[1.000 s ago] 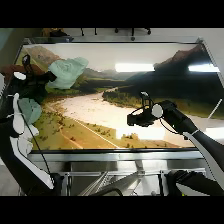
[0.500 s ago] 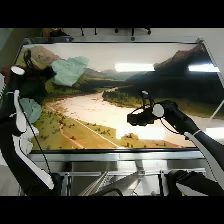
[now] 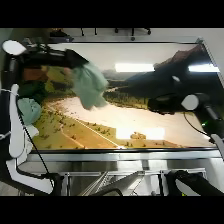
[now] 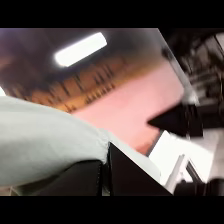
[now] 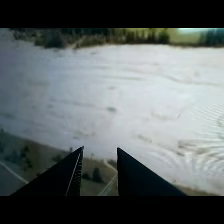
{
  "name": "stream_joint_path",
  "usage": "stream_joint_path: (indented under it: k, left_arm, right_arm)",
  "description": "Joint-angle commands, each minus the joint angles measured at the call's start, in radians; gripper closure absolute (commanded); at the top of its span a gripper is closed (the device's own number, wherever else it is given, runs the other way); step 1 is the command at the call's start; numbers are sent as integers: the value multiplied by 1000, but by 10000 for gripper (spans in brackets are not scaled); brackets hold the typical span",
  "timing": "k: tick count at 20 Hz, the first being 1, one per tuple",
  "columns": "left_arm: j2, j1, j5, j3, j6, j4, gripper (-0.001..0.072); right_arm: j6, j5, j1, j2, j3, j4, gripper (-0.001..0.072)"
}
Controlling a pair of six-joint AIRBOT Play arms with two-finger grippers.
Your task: Fold the shirts.
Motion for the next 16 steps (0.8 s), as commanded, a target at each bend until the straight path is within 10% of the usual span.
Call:
stream_joint_path:
  k: [1,2,3,4,5,11,16]
  left_arm:
    - [84,-184,40,-180,-28,133,696]
    - [84,-220,51,-219,-34,180,691]
    - [84,-250,68,-260,-44,220,524]
    - [84,-268,79,-291,-68,238,78]
    - [84,-272,85,-312,-124,249,12]
    - [134,-170,-124,-343,-215,339,14]
    - [336,-227,53,-780,-219,375,14]
  right_arm:
    - [-67,78,-106,41,1,1,453]
    - [-85,110,-121,40,1,0,447]
    - [-108,137,-130,40,0,0,353]
    - [-116,154,-135,39,0,0,209]
    - [-117,158,-135,38,0,0,187]
    - [-160,111,-177,19,0,-7,267]
    - [-395,108,-298,-172,0,227,269]
